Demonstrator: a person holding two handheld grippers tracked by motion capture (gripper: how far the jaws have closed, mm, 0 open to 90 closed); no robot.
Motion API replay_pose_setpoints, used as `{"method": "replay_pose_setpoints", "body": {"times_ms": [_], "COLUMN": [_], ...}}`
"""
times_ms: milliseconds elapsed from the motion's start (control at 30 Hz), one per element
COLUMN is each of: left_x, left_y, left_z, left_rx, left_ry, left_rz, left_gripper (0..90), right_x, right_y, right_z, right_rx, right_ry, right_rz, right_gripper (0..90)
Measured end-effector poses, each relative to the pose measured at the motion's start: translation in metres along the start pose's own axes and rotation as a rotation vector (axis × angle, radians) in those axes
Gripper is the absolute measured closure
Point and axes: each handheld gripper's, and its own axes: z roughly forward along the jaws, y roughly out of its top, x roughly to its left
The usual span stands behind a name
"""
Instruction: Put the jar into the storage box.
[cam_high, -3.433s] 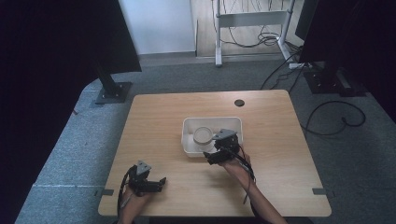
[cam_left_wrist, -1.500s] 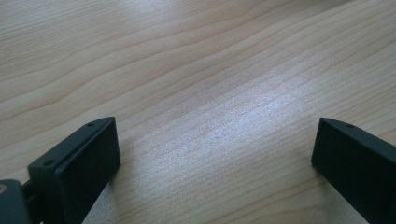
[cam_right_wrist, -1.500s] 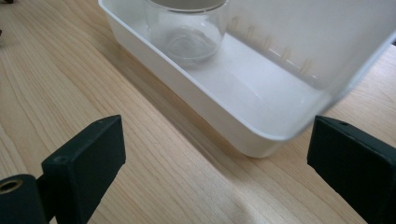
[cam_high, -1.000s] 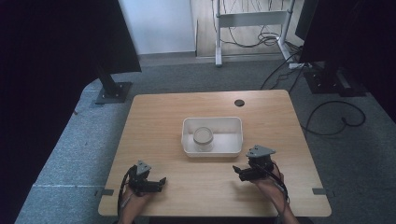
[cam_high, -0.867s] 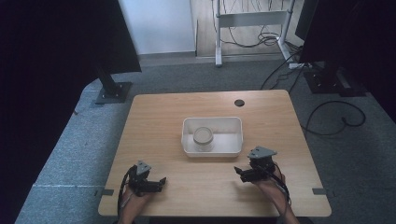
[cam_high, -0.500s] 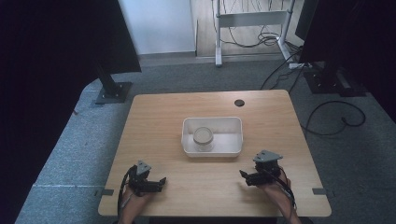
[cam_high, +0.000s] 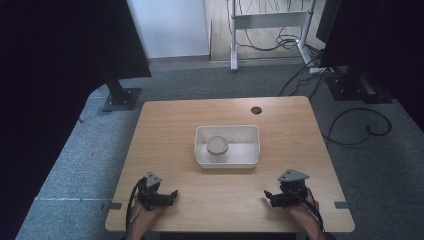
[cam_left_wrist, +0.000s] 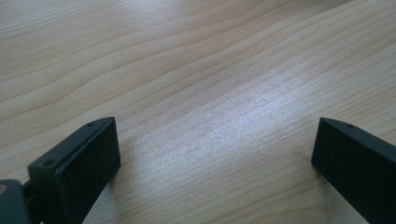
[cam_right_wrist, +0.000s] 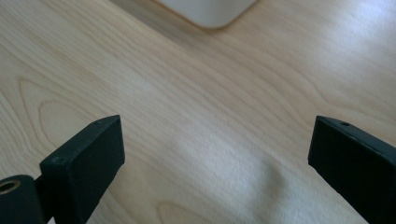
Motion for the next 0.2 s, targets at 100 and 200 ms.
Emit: {"method": "replay_pose_setpoints", "body": {"times_ms": [100,200], "left_x": [0.0,0.0], "left_y": [0.0,0.0], "left_z": [0.0,0.0], "left_rx": [0.0,0.0], "left_ry": [0.0,0.0], "left_rz": [0.0,0.0], "left_gripper": [0.9,0.9], "right_x": [-0.0009,-0.0012], "right_y": [-0.0051,-0.0084], "right_z": [-0.001,-0.001], "right_rx": [0.013,0.023], "right_ry": [-0.007,-0.01], "right_rz": [0.003,0.009], "right_gripper": [3.4,3.3]}}
